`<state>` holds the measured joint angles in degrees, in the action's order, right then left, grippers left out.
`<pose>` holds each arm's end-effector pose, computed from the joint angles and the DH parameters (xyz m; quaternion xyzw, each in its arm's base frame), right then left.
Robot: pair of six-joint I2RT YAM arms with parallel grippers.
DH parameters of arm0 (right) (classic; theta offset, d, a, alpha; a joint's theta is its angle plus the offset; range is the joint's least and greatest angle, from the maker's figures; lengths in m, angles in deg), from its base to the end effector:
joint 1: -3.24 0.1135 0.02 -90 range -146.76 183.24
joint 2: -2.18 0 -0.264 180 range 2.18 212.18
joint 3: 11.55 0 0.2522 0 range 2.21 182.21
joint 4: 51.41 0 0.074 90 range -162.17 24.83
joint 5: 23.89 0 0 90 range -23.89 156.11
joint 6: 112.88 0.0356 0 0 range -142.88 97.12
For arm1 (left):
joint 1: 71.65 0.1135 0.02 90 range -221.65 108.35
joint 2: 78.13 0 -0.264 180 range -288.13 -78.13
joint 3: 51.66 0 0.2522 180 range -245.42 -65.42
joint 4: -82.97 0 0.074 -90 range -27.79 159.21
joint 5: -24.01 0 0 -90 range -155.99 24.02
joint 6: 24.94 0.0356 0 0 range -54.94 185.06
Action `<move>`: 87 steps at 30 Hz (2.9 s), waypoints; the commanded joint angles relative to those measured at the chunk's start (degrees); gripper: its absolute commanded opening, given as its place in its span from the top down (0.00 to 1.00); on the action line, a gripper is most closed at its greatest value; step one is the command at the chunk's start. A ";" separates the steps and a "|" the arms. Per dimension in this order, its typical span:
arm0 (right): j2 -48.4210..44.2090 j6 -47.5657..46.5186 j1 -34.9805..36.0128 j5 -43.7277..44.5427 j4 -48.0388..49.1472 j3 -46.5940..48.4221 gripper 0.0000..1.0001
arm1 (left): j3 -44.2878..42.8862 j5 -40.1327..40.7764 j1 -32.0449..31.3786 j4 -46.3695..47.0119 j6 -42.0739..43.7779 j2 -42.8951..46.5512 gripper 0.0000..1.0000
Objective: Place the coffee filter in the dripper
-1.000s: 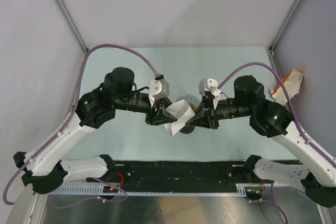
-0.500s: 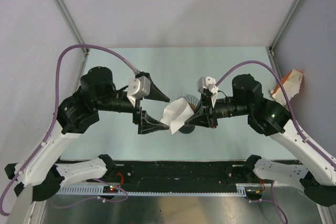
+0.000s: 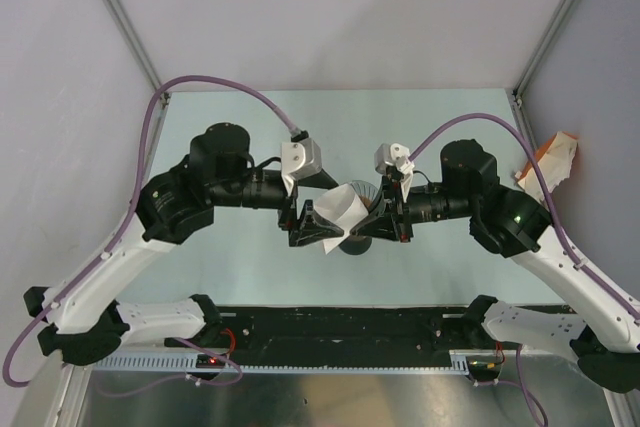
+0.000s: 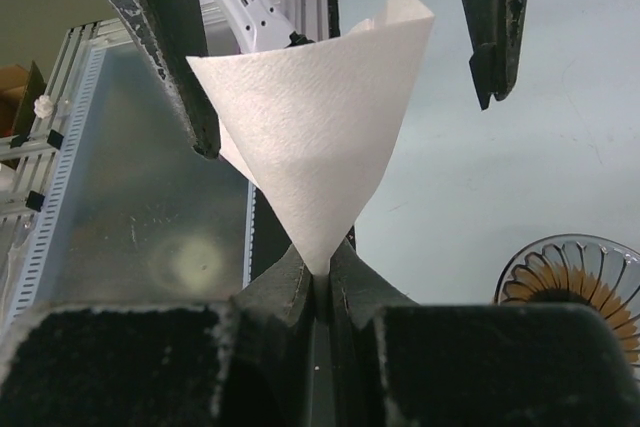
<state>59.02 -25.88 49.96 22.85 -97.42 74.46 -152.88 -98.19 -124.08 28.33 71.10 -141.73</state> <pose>0.1135 0.1561 0.4285 -0.5131 0.5850 0.4810 0.4039 0.1081 -0.1716 0.4734 0.5212 0.5935 -0.4300 0.4374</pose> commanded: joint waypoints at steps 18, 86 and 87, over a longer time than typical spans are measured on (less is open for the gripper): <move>-0.40 0.26 -0.77 -5.35 0.10 2.38 0.72 | -1.07 -7.93 -1.01 1.59 4.16 0.27 0.95; -0.58 5.36 -8.50 -2.95 4.26 2.82 1.00 | -2.43 -13.96 9.85 10.87 -13.61 -2.01 0.11; -0.63 7.08 -10.34 -3.27 5.78 2.81 1.00 | -1.25 -15.18 11.06 11.33 -14.00 -0.72 0.06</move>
<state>59.48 -25.16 44.47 20.70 -97.99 76.21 -156.83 -107.79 -117.63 35.58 61.03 -146.80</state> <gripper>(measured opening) 0.010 0.845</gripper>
